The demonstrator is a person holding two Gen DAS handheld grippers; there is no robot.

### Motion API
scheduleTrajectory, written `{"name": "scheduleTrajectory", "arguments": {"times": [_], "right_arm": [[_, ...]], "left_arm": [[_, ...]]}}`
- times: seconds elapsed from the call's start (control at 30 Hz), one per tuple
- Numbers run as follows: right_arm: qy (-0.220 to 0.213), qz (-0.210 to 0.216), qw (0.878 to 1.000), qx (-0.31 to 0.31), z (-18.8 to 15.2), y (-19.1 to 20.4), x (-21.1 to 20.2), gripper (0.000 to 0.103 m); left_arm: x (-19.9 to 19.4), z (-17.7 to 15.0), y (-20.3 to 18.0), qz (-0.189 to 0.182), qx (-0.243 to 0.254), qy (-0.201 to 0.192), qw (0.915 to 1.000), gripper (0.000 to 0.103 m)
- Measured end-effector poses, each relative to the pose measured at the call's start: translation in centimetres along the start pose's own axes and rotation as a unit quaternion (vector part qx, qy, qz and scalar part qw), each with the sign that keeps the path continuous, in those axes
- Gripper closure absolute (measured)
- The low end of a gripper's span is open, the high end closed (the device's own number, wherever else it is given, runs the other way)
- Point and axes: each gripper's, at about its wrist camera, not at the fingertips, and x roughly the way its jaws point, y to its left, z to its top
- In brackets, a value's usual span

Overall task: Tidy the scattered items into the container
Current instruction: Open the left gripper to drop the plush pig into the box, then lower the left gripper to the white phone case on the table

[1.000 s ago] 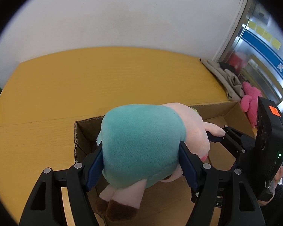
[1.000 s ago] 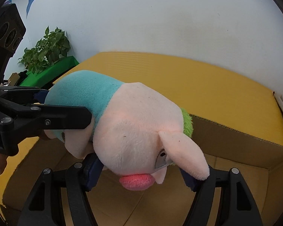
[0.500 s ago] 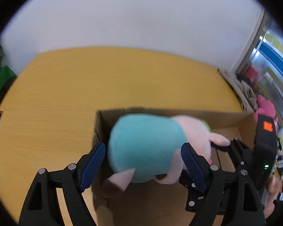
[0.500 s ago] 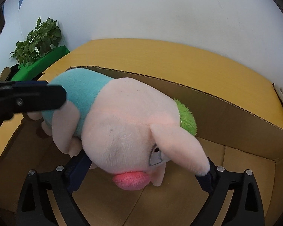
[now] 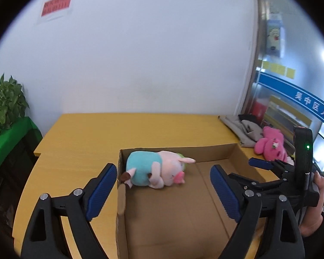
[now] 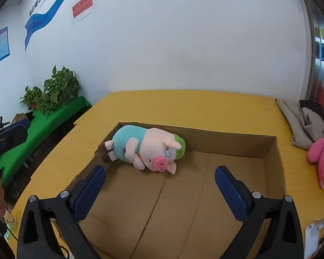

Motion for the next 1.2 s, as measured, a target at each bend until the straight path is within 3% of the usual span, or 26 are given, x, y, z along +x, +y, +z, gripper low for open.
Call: {"name": "scheduleTrajectory", "arguments": {"times": [0.2,0.33,0.47,0.6,0.7,0.93,1.1,1.2], "right_arm": [[-0.018,-0.071,0.997,-0.019,-6.2,1.8,-6.2,0.0],[-0.026,-0.105,0.994,-0.023,-9.0,1.5,-8.3,0.0],[-0.013,-0.11,0.994,-0.019,-11.1,0.6,-8.0,0.0],[0.008,-0.086,0.996,0.013,-13.4,-1.5,-6.9,0.0],[0.014,-0.073,0.997,0.035,-14.4,-2.6,-7.0,0.0],[0.013,-0.064,0.998,0.028,-15.7,-2.7,-8.1,0.0],[0.012,-0.064,0.998,0.02,-16.0,-3.2,-8.3,0.0],[0.009,-0.067,0.998,0.014,-16.0,-3.4,-8.5,0.0]], "left_arm": [[-1.2,-5.3,-4.3,0.005,0.001,0.008,1.0,0.013],[0.3,-8.3,-5.4,0.001,0.007,0.042,0.9991,0.013],[3.7,-11.5,-5.4,0.002,-0.011,0.099,0.995,0.013],[6.7,-14.3,-5.0,-0.01,-0.037,0.163,0.9859,0.014],[6.7,-15.1,-6.2,0.013,-0.012,0.166,0.986,0.013],[6.0,-15.4,-7.2,0.015,-0.021,0.167,0.9856,0.013],[4.6,-15.0,-7.8,0.036,-0.018,0.142,0.9891,0.013],[2.8,-14.8,-8.1,0.024,-0.027,0.118,0.9924,0.013]]}}
